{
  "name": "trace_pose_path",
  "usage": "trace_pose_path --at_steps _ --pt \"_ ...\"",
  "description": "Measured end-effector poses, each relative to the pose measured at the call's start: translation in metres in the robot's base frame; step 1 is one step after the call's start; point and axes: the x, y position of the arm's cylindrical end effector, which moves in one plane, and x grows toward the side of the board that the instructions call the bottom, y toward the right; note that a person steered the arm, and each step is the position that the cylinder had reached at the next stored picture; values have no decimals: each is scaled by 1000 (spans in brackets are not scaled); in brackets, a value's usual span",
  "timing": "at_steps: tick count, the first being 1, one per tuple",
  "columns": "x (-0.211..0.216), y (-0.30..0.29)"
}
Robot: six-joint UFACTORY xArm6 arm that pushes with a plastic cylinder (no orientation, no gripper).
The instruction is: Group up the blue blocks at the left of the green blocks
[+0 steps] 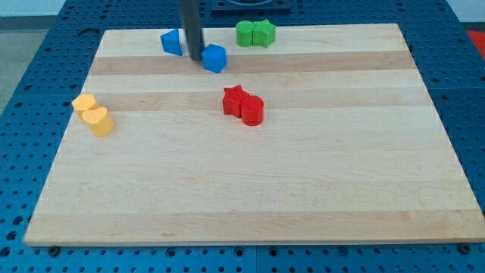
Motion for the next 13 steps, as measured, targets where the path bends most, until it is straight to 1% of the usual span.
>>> trace_pose_path --at_steps 1,3,4,5,6,8,9,10,12,13 --pt "0 -3" --pt "0 -110" --pt "-28 -105" --pt "-38 -57" --pt "-38 -6" --pt "-39 -7" --pt "-40 19" --pt "-40 27" --pt "-11 -53" --pt "14 -74"
